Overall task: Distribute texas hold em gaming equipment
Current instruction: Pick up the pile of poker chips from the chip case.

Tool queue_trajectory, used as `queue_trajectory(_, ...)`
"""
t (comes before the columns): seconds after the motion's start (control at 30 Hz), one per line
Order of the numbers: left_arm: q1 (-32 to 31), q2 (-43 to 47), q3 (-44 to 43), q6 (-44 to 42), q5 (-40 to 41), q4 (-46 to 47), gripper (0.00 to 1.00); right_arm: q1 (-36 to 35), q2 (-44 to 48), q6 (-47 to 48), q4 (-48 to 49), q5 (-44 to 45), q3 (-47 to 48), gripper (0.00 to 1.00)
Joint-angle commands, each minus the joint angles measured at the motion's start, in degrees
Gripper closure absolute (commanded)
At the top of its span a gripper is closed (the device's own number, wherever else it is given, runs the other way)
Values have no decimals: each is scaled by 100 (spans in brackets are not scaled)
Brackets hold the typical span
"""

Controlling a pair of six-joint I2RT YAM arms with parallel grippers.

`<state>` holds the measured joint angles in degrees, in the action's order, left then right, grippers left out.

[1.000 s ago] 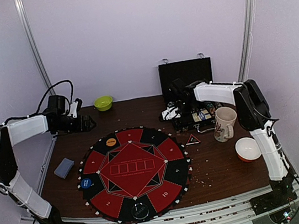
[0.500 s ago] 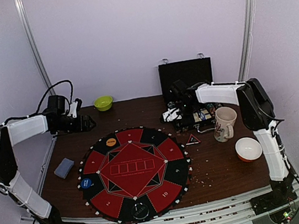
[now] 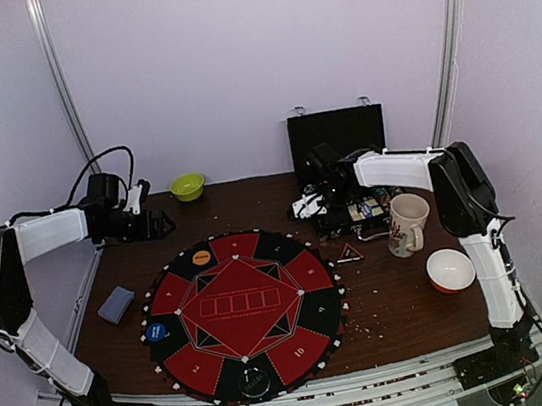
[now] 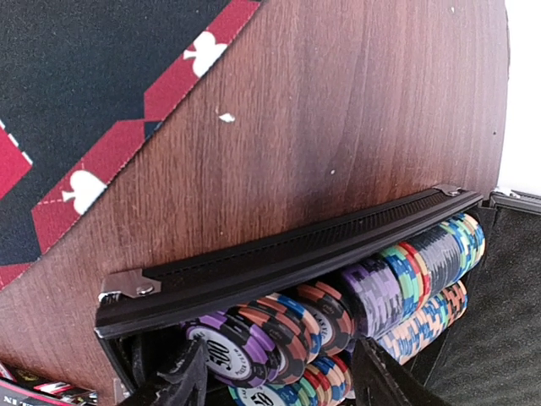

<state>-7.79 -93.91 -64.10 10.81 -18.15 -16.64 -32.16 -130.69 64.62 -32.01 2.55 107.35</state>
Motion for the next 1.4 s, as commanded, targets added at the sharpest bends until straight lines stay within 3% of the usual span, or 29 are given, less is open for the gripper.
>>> queue_trajectory(0.0,59,-75,-156,-8,-110,34,12,-33,-111,42,-189,-138,0,38)
queue_trajectory(0.17,59,-97,-156,-8,-102,13,12,8,-371,111,-464,-281,329,36)
queue_trajectory(0.43,72,-144,-187,-16,-92,-39,12,132,-764,-108,-1215,-528,634,43)
queue_trajectory(0.9,73,-163,-199,-13,-104,-38,12,178,-689,-308,-2439,-756,673,49)
queue_trajectory(1.37,82,-233,-193,18,-232,-42,12,17,-587,33,-1717,-799,509,62)
